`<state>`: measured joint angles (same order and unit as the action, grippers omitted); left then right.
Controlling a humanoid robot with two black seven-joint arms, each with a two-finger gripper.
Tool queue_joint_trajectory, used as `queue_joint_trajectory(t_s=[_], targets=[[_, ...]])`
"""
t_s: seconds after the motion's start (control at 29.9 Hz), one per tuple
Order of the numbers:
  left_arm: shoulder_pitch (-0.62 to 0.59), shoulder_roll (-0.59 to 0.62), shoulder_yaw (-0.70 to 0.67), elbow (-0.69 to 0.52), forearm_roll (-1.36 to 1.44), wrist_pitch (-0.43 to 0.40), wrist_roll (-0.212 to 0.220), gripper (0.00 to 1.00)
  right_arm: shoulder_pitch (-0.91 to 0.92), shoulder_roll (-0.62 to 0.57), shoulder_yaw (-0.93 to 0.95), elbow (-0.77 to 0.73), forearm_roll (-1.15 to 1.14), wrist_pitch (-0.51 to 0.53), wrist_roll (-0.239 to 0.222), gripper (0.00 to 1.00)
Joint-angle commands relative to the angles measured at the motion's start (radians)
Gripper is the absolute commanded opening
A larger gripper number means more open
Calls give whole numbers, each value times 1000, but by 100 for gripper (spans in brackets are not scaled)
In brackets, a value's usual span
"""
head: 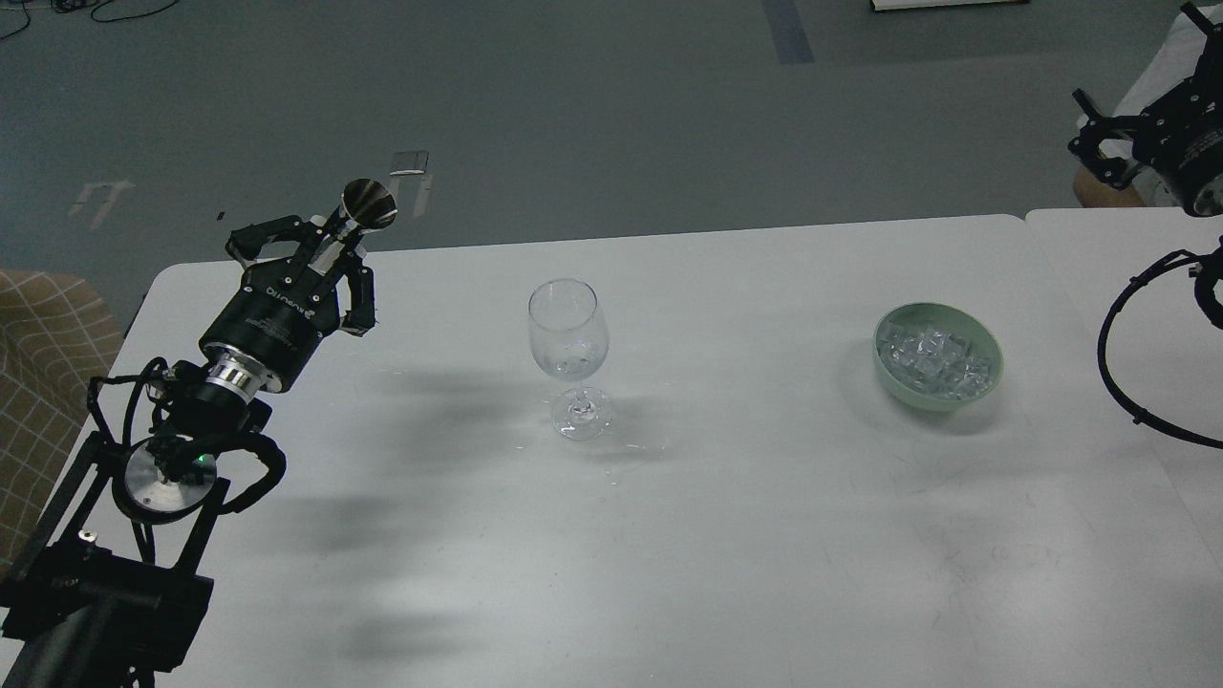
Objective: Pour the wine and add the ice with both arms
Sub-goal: 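Turn the jigger upright and lower it back to its spot, then open the left gripper and release the jigger on the table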
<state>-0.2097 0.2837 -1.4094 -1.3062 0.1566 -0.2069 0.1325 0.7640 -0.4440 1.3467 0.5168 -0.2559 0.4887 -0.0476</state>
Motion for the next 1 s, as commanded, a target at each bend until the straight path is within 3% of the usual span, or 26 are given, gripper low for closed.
queue_joint_trajectory(t_s=[0.0, 0.2, 0.37, 0.97], targets=[[15, -8, -26, 24, -35, 6, -1, 1, 0, 1, -1, 0, 0, 0, -1, 100], [49, -21, -98, 117, -150, 11, -1, 1, -6, -2, -1, 2, -2, 0, -1, 100], [47, -20, -109, 271, -226, -15, -4, 1, -20, -7, 0, 2, 0, 0, -1, 100], [-2, -67, -88, 429, -224, -11, -10, 9, -20, -10, -40, 19, -2, 0, -1, 100]])
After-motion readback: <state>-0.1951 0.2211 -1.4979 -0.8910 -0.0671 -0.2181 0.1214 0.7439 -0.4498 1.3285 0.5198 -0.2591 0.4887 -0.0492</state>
